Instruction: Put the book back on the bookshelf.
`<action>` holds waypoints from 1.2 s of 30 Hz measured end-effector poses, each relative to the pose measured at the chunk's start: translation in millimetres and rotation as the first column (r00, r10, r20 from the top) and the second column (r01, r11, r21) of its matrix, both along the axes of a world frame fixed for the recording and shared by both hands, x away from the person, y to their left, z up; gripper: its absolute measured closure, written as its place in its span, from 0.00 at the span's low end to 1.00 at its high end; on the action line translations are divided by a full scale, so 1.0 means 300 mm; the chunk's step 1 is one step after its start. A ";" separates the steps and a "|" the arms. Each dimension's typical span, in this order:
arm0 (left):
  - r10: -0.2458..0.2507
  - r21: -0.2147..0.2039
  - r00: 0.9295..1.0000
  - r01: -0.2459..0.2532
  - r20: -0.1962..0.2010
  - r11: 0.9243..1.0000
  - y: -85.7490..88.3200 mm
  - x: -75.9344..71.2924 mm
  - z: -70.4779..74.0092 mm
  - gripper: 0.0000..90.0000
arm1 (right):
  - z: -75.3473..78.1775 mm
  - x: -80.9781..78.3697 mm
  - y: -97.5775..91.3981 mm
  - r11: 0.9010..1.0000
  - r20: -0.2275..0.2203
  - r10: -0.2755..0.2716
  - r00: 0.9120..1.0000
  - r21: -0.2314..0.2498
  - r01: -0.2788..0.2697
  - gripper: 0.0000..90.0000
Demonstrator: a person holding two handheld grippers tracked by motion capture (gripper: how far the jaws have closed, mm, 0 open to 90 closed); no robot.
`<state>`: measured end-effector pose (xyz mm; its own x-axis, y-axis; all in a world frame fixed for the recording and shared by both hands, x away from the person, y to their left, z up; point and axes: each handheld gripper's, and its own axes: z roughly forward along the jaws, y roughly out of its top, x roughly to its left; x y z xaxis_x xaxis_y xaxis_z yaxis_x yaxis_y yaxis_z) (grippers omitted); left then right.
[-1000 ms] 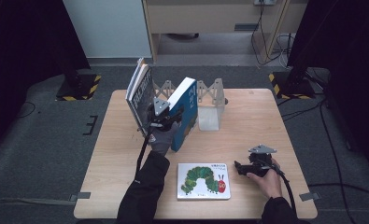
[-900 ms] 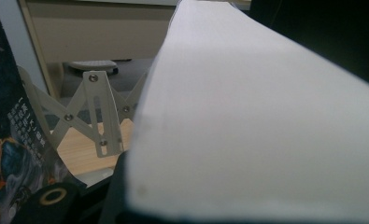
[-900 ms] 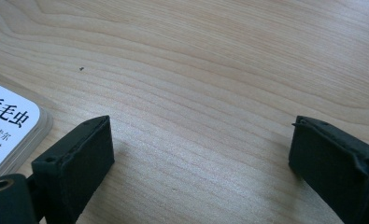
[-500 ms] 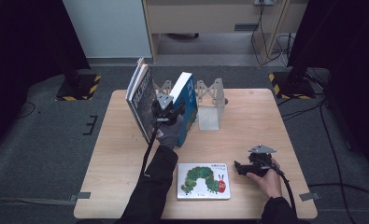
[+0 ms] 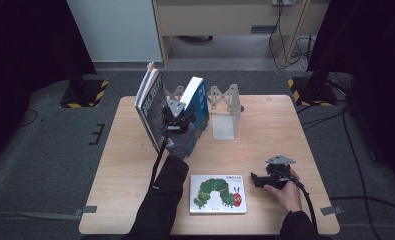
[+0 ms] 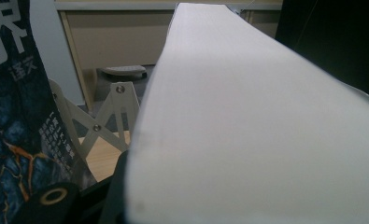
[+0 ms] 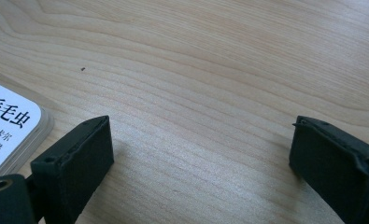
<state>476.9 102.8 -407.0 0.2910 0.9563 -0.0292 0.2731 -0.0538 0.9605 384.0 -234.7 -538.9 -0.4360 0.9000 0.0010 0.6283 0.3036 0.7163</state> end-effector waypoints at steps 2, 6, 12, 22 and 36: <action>0.013 -0.004 1.000 -0.013 -0.001 1.000 0.003 0.001 -0.001 0.67 | 0.000 0.000 0.000 1.000 0.000 0.002 1.000 -0.001 -0.002 0.07; 0.000 -0.023 1.000 0.000 -0.002 1.000 -0.001 0.003 0.001 0.67 | 0.000 0.001 0.000 1.000 0.000 0.002 1.000 -0.002 -0.002 0.07; 0.012 -0.026 1.000 -0.012 0.003 1.000 -0.036 0.027 -0.002 0.67 | 0.000 0.000 0.000 1.000 -0.001 0.002 1.000 -0.001 -0.002 0.07; 0.010 -0.025 1.000 -0.010 -0.003 1.000 -0.097 0.077 -0.004 0.66 | 0.001 0.000 0.000 1.000 -0.003 0.008 1.000 -0.001 -0.008 0.07; -0.045 -0.010 0.999 0.045 -0.002 0.999 -0.109 0.087 -0.002 0.63 | 0.001 -0.001 0.002 1.000 -0.006 0.010 1.000 0.001 -0.010 0.07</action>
